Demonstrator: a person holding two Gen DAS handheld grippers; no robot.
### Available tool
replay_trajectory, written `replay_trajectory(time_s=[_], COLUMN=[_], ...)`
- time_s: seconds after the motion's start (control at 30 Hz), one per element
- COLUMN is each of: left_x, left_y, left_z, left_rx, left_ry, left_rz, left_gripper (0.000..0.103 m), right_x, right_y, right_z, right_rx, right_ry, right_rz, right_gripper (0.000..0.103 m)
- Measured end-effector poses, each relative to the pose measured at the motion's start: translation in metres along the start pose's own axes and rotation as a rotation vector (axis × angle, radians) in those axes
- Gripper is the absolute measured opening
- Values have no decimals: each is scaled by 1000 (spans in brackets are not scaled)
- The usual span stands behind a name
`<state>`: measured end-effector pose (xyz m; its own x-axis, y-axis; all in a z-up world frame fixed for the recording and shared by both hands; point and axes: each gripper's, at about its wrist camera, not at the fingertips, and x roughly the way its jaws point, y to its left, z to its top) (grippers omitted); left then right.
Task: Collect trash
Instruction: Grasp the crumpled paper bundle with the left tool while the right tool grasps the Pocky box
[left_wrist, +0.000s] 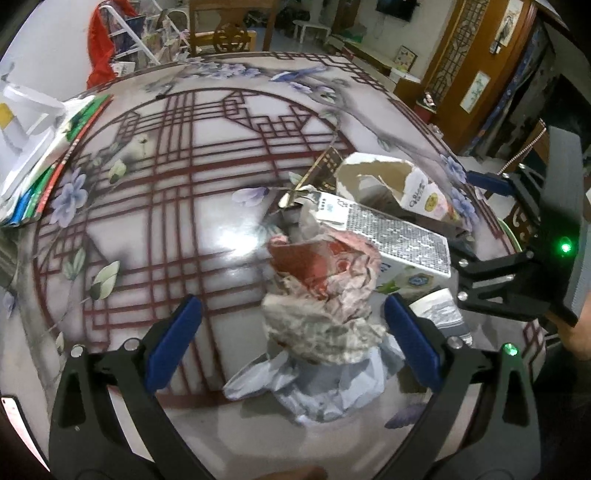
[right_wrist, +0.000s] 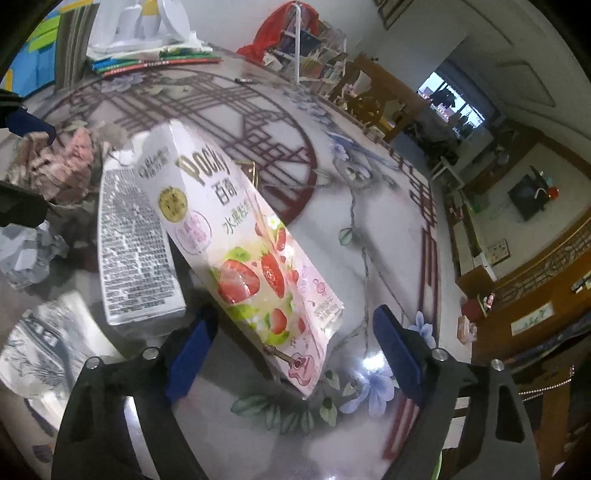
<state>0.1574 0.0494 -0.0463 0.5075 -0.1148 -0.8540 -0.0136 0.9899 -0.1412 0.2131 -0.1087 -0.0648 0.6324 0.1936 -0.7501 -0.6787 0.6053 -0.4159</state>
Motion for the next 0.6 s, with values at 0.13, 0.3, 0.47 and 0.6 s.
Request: replay_trajectory(time_s=[0.13, 0.3, 0.47, 0.6], left_x=[6, 10, 11, 9], left_y=[-1, 2, 2, 2], left_z=[1, 2, 1, 1], left_rx=[2, -12, -13, -14], left_ry=[0, 7, 14, 4], left_rz=[-2, -13, -36, -41], left_gripper=[81, 60, 44, 39], right_x=[9, 10, 11, 9], right_y=[0, 1, 2, -2], right_z=[-1, 2, 2, 0], right_rx=[-2, 3, 4, 27], right_ry=[19, 11, 20, 22], right_rz=[1, -2, 16, 30], right_gripper=[70, 53, 35, 32])
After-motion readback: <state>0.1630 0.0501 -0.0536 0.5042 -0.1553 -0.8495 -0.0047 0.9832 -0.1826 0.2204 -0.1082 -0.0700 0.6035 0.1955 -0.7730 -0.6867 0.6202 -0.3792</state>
